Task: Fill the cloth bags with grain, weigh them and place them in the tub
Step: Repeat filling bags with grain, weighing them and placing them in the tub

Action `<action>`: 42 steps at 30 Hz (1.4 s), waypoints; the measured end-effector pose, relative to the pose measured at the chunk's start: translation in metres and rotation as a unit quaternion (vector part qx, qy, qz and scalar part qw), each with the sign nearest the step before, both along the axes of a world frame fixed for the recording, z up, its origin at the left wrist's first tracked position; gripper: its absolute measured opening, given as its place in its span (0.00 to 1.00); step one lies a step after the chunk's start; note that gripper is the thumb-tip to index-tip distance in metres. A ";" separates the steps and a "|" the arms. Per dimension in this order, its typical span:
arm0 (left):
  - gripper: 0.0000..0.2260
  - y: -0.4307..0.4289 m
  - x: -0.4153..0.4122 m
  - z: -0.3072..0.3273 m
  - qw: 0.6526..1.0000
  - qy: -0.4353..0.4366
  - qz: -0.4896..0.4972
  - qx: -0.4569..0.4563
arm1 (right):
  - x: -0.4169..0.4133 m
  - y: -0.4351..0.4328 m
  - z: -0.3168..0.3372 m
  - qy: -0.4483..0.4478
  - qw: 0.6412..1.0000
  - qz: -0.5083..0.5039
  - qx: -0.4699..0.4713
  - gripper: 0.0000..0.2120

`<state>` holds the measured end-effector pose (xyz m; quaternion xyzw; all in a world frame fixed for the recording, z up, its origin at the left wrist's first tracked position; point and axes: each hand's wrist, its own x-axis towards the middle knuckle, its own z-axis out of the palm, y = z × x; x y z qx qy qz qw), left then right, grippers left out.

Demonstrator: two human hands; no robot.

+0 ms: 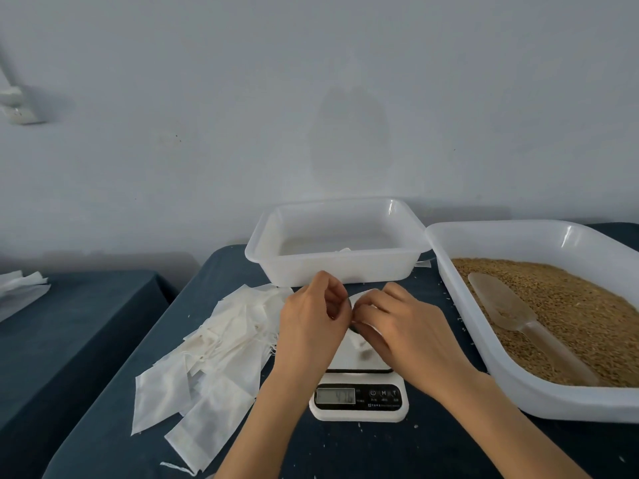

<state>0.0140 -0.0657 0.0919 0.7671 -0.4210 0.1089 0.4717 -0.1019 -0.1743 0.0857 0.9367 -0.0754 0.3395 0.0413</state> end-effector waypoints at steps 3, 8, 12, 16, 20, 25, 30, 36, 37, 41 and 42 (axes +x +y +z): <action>0.07 0.007 0.006 0.001 0.980 0.123 -0.142 -0.067 | -0.003 -0.002 0.007 -0.004 0.996 0.035 0.084 0.11; 0.34 0.019 0.019 -0.013 0.928 0.138 -0.332 0.096 | -0.002 -0.004 0.013 -0.014 0.971 0.107 0.212 0.13; 0.27 0.014 0.019 -0.023 0.930 0.170 -0.297 0.132 | 0.001 -0.003 0.010 -0.015 0.958 0.129 0.254 0.19; 0.17 0.005 0.022 -0.034 0.938 0.185 -0.262 0.134 | 0.000 -0.007 0.004 -0.005 0.964 0.104 0.243 0.15; 0.12 -0.003 0.028 -0.044 0.948 0.175 -0.231 0.133 | -0.003 -0.014 0.002 -0.003 0.974 0.068 0.215 0.13; 0.09 -0.012 0.037 -0.054 0.964 0.146 -0.185 0.124 | 0.000 -0.022 -0.004 0.025 0.981 0.044 0.190 0.06; 0.10 -0.018 0.044 -0.060 0.978 0.134 -0.127 0.100 | -0.001 -0.034 0.002 0.069 0.982 0.007 0.174 0.13; 0.11 -0.018 0.050 -0.070 0.986 0.149 -0.057 0.044 | -0.024 -0.094 0.022 0.080 0.960 -0.178 0.199 0.13; 0.11 -0.017 0.051 -0.072 0.986 0.155 -0.048 0.036 | -0.031 -0.106 0.024 0.090 0.948 -0.226 0.207 0.13; 0.11 -0.017 0.052 -0.077 0.984 0.173 -0.024 0.026 | -0.064 -0.143 0.031 0.231 0.854 -0.403 0.235 0.10; 0.12 -0.017 0.052 -0.078 0.984 0.175 -0.020 0.025 | -0.070 -0.147 0.030 0.274 0.832 -0.417 0.243 0.08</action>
